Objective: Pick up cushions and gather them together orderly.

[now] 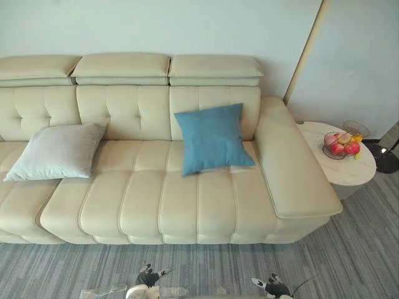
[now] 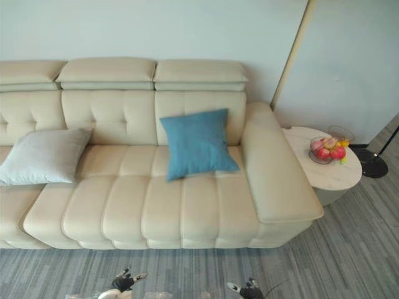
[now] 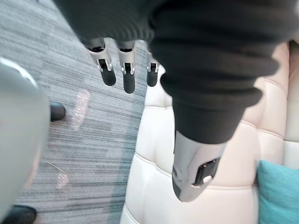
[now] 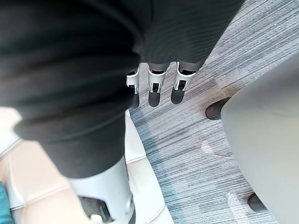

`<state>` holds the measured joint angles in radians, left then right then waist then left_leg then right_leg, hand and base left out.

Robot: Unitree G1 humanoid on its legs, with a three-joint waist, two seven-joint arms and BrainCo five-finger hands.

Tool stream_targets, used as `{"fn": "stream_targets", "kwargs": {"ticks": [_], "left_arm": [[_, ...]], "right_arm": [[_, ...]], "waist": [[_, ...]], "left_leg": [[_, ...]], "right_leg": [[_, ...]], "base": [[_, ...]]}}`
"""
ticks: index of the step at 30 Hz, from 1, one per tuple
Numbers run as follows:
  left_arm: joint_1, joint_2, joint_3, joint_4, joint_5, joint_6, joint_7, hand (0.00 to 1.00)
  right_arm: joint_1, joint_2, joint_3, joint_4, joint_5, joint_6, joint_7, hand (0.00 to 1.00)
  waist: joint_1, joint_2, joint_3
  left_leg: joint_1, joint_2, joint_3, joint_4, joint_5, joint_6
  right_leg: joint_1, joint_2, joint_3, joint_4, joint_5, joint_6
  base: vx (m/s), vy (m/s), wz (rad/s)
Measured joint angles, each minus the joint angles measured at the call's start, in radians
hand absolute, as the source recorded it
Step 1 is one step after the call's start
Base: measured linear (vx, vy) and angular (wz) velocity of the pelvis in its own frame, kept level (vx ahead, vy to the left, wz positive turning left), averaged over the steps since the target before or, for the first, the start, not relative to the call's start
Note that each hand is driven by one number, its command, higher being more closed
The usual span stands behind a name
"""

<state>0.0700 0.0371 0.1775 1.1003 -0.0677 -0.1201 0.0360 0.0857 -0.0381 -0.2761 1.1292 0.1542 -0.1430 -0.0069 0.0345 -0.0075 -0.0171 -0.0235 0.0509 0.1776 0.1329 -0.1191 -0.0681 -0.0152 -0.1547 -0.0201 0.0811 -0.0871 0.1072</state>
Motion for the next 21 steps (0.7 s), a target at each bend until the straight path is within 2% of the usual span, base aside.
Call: {"fn": "stream_targets", "kwargs": {"ticks": [5, 11, 12, 21], "left_arm": [[0.005, -0.003, 0.002, 0.022, 0.011, 0.0, -0.001, 0.0], [0.007, 0.007, 0.002, 0.035, 0.026, 0.0, -0.003, 0.0], [-0.002, 0.021, -0.001, 0.052, 0.026, -0.001, -0.003, 0.0], [-0.001, 0.021, -0.001, 0.052, 0.026, -0.002, -0.004, 0.0]], "right_arm": [[0.003, -0.004, -0.034, 0.015, -0.01, 0.006, -0.002, 0.0], [0.0, -0.002, -0.035, 0.026, -0.029, 0.009, -0.004, 0.0], [-0.008, -0.003, -0.039, 0.04, -0.03, 0.016, -0.004, 0.0], [-0.005, -0.003, -0.039, 0.04, -0.037, 0.016, -0.004, 0.0]], "waist": [[0.0, 0.005, -0.002], [0.0, -0.005, 0.0], [-0.001, -0.004, 0.011], [-0.001, -0.005, 0.012]], "left_leg": [[0.038, 0.017, -0.006, -0.06, 0.032, -0.013], [0.046, 0.018, -0.017, -0.065, 0.032, -0.013], [0.084, 0.011, -0.055, -0.094, 0.026, -0.016], [0.084, 0.011, -0.055, -0.096, 0.027, -0.016]], "right_leg": [[0.004, 0.023, -0.003, -0.001, 0.0, -0.005], [0.02, 0.027, -0.005, -0.018, 0.004, -0.009], [0.05, 0.027, -0.008, -0.016, -0.018, -0.017], [0.05, 0.027, -0.009, -0.016, -0.018, -0.017]], "base": [[-0.02, -0.076, -0.03], [0.0, -0.006, 0.01], [0.0, 0.0, 0.0], [0.0, 0.0, 0.0]]}}
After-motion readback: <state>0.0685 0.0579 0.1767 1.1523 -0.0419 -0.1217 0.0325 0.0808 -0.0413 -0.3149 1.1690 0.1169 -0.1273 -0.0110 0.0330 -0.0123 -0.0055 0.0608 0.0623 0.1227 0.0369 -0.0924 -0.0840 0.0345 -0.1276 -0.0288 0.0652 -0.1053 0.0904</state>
